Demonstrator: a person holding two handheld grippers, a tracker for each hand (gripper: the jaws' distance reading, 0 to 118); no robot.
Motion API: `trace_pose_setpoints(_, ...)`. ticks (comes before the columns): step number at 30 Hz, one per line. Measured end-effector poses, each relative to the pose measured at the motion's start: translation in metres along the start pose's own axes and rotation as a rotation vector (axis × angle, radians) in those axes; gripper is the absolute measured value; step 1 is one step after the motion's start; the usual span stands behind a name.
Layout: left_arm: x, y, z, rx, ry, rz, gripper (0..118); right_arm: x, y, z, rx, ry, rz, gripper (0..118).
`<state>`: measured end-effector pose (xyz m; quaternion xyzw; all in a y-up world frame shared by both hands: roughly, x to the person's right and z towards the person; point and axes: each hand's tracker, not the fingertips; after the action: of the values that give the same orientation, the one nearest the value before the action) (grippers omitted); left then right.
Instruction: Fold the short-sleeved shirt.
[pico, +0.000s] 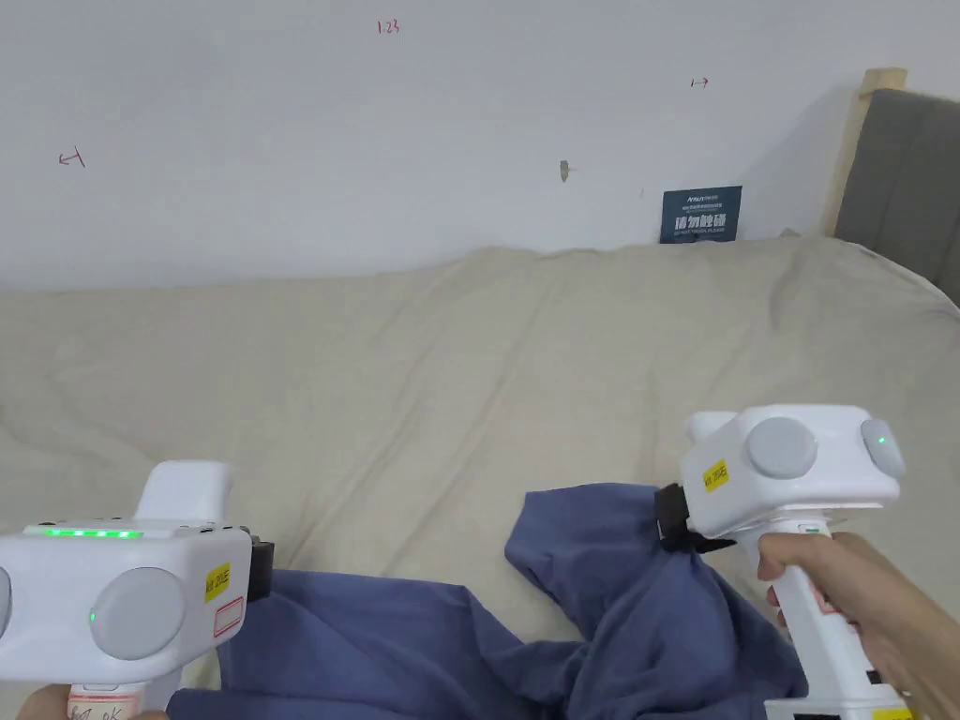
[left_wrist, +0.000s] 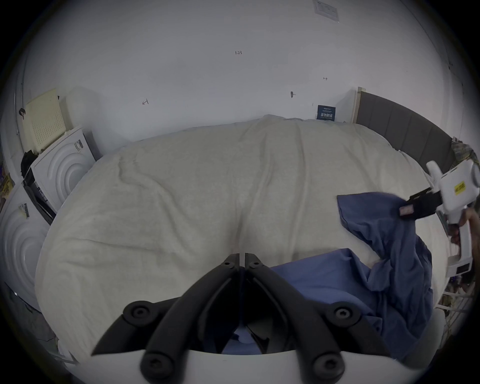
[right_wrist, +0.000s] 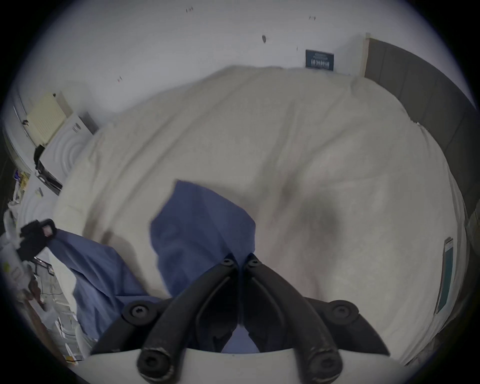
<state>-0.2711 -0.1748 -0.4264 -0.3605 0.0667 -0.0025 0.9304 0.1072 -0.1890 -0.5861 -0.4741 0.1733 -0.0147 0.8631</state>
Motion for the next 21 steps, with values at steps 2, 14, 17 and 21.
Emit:
trace_pose_setpoints(2, -0.005, 0.005, 0.008, 0.018, 0.018, 0.009, 3, -0.013, 0.006, 0.043, 0.052, 0.03, -0.004, 2)
trace_pose_setpoints(14, -0.06, 0.101, 0.083, 0.241, 0.143, 0.036, 3, 0.015, 0.101, 0.169, 0.297, 0.051, -0.058, 2)
trace_pose_setpoints(17, -0.074, 0.131, 0.102, 0.294, 0.167, 0.043, 3, 0.022, 0.129, 0.189, 0.338, 0.025, -0.079, 2)
trace_pose_setpoints(21, -0.093, 0.177, 0.117, 0.331, 0.198, 0.046, 3, 0.027, 0.17, 0.204, 0.383, 0.059, -0.104, 2)
